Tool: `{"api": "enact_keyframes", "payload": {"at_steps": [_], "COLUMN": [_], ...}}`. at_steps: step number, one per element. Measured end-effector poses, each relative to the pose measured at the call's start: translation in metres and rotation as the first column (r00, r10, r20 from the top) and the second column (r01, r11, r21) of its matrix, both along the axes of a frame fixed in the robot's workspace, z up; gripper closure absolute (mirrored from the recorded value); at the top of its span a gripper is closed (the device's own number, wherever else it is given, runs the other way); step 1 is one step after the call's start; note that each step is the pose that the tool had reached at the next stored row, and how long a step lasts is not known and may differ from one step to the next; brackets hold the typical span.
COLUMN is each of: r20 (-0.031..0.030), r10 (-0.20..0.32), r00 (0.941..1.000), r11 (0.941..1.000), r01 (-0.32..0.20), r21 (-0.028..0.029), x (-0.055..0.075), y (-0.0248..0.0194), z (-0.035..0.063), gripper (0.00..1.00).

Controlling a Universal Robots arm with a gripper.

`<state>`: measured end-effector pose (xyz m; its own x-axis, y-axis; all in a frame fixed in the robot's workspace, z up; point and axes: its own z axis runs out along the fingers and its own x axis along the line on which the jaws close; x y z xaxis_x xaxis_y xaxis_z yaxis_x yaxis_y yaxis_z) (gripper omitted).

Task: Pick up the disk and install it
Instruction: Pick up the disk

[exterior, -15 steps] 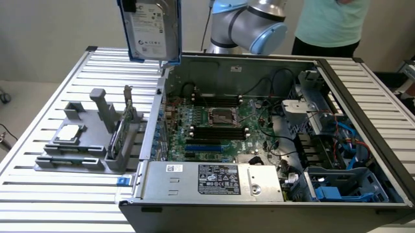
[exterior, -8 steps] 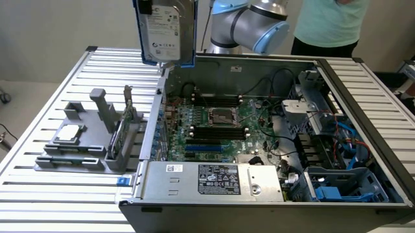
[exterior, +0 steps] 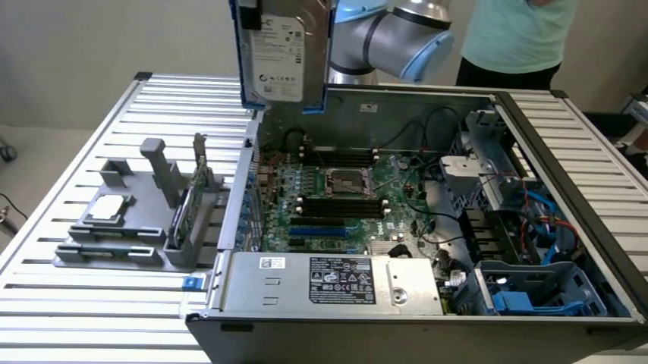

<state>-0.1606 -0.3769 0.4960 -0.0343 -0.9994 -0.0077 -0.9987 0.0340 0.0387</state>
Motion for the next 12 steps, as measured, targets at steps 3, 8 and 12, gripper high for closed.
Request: {"api": "enact_keyframes", "payload": {"at_steps": [3, 8, 12], "r20": [0.0000, -0.0002, 0.0001], "r10": [0.000, 0.000, 0.000], "r00": [1.0000, 1.0000, 1.0000], "r11": [1.0000, 1.0000, 1.0000], "r01": [0.000, 0.000, 0.000], "r21": [0.0000, -0.0009, -0.0020], "x": [0.004, 0.010, 0.022], "y": [-0.0111, -0.0286, -0.0330], "z": [-0.0002, -0.0014, -0.0018], "gripper": [0.67, 0.67, 0.67]}}
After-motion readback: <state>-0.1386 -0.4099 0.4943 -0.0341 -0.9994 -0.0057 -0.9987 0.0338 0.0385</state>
